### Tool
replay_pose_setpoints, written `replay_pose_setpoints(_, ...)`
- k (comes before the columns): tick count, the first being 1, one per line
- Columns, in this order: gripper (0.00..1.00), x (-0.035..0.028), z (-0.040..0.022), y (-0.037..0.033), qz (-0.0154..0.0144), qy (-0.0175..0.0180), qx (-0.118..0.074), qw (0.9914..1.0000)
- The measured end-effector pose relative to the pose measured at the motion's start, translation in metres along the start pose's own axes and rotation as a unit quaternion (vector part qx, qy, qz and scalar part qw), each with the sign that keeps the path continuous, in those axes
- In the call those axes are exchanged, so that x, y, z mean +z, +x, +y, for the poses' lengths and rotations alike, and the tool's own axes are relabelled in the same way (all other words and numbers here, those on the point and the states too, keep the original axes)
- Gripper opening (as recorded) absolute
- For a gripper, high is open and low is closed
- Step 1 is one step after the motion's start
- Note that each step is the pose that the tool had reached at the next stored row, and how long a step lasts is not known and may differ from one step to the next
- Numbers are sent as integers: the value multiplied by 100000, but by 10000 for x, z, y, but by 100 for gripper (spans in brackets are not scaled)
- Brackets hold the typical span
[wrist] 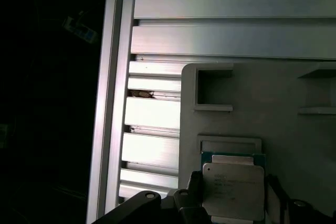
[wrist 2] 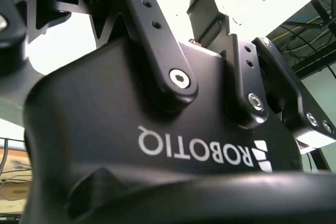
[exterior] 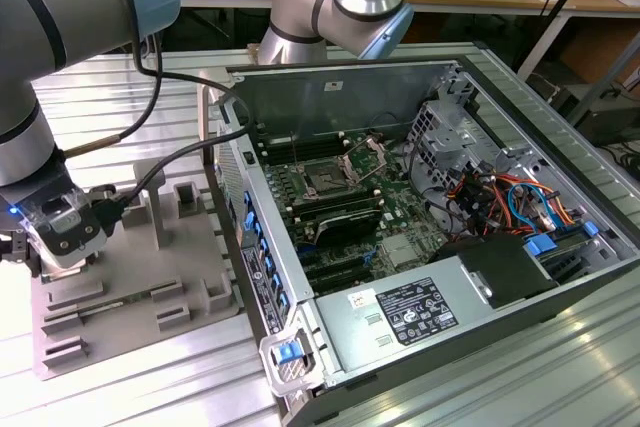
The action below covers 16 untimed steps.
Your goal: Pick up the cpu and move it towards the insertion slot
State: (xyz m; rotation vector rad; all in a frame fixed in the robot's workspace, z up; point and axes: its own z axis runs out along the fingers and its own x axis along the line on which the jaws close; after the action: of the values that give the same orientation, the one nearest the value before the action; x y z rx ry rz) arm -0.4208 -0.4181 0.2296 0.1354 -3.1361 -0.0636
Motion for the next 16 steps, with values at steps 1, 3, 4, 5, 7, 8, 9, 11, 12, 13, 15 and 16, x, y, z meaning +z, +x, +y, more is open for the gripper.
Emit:
replay_pose_setpoints(1,55,-2,0,0,-4,-6,3,100000)
replay_pose_setpoints(3,55,-7,0,0,2,-14,0,100000)
replay_pose_setpoints(4,55,-10,1,0,-2,-20,1,100000)
replay_pose_setpoints(5,55,-14,1,0,8,-17,0,100000)
replay_pose_setpoints(7,55,-27,1,0,7,-25,2,100000)
replay_pose_setpoints(8,55,-33,1,0,8,-26,-2,100000)
replay_pose_setpoints(9,55,-36,1,0,3,-29,-1,100000)
replay_pose_setpoints(11,55,-55,2,0,0,-32,1,100000)
replay_pose_setpoints(12,55,-62,2,0,3,-27,-2,100000)
replay_pose_setpoints(13,55,-70,3,0,2,-30,0,100000)
replay_pose_setpoints(15,55,-76,3,0,-8,-36,-2,100000)
replay_pose_setpoints(16,55,-81,3,0,4,-29,0,100000)
